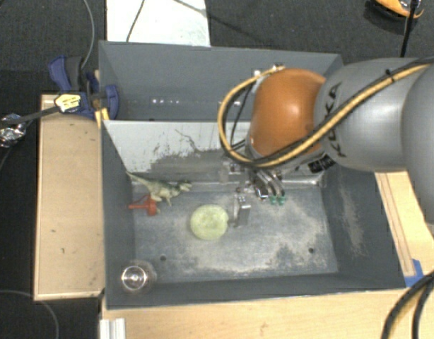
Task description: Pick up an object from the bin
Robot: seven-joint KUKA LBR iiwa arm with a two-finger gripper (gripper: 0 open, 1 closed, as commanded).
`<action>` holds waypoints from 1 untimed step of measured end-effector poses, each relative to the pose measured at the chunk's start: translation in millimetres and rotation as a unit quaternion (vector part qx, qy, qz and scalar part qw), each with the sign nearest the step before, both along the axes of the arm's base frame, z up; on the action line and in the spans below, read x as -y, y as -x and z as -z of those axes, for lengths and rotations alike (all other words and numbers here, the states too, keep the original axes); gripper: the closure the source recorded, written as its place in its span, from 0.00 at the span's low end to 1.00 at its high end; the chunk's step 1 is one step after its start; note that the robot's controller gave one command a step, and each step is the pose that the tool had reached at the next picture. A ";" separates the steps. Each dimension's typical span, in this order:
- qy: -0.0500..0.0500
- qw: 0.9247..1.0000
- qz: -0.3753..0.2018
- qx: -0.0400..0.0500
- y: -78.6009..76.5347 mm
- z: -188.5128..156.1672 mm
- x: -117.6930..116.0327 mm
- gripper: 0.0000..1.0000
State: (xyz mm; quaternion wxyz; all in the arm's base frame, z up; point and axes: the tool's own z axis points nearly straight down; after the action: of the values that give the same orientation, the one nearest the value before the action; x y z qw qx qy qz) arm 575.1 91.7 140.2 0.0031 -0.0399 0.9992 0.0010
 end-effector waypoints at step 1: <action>0.001 0.997 -0.082 -0.003 22.5 29.8 6.3 0.00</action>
Offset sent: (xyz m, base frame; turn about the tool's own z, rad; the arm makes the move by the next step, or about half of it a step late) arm -0.0237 0.0241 -0.0702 -0.2851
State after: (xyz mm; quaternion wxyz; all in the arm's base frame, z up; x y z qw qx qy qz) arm 552.6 85.3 110.4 0.0004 -0.1218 0.9926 0.0000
